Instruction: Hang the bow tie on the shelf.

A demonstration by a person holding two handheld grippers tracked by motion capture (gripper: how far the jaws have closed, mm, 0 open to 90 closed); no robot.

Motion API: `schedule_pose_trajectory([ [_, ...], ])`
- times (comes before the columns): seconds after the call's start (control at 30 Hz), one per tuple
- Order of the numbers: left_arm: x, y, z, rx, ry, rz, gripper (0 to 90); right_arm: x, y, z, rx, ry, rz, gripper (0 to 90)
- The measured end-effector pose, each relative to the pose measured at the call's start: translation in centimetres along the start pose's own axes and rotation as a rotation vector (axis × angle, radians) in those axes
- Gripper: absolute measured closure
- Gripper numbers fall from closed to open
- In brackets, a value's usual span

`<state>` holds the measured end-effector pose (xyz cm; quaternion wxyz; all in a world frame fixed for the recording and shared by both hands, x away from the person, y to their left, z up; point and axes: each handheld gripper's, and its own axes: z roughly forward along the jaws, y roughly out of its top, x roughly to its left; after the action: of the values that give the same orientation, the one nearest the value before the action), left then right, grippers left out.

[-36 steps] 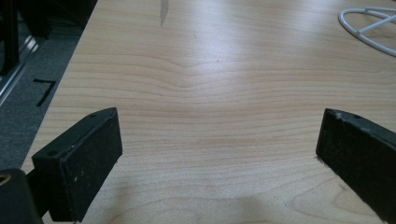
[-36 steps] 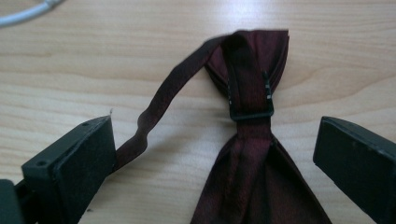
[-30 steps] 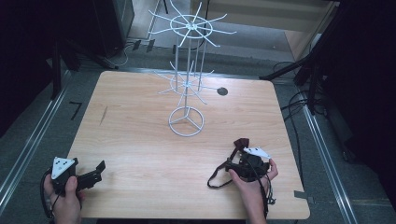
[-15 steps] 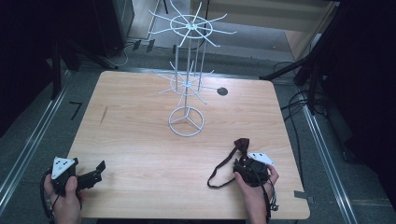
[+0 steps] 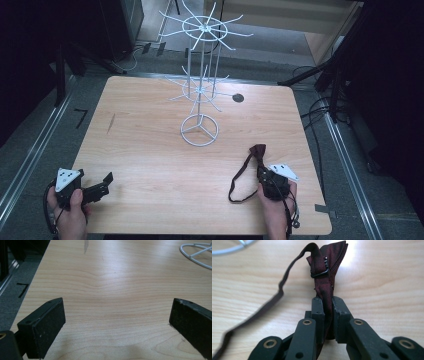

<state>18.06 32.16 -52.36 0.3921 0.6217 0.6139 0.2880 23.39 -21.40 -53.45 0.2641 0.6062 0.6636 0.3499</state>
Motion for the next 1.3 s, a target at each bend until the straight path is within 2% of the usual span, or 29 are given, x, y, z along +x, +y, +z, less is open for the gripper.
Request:
schedule_pose_trajectory([
  [0.1, 0.0, 0.0, 0.0, 0.003, -0.003, -0.001, 0.8, 0.4, 0.7, -0.6, -0.060, 0.021, -0.004, 83.8],
  [0.27, 0.0, 0.0, 0.0, 0.001, -0.003, 0.000, 0.8, 0.9, 1.6, -1.3, -0.109, 0.048, -0.003, 83.7],
  [0.43, 0.1, 0.0, 0.0, 0.003, -0.005, -0.003, 0.8, 2.0, 3.1, -2.2, -0.163, 0.063, -0.024, 83.8],
  [0.93, 0.1, 0.0, 0.0, 0.005, -0.005, -0.003, 0.8, 3.9, 5.3, -3.5, -0.246, 0.104, -0.062, 83.8],
  [1.3, 0.1, 0.0, 0.0, 0.006, -0.008, -0.005, 0.8, 4.9, 6.7, -4.1, -0.283, 0.135, -0.080, 83.8],
])
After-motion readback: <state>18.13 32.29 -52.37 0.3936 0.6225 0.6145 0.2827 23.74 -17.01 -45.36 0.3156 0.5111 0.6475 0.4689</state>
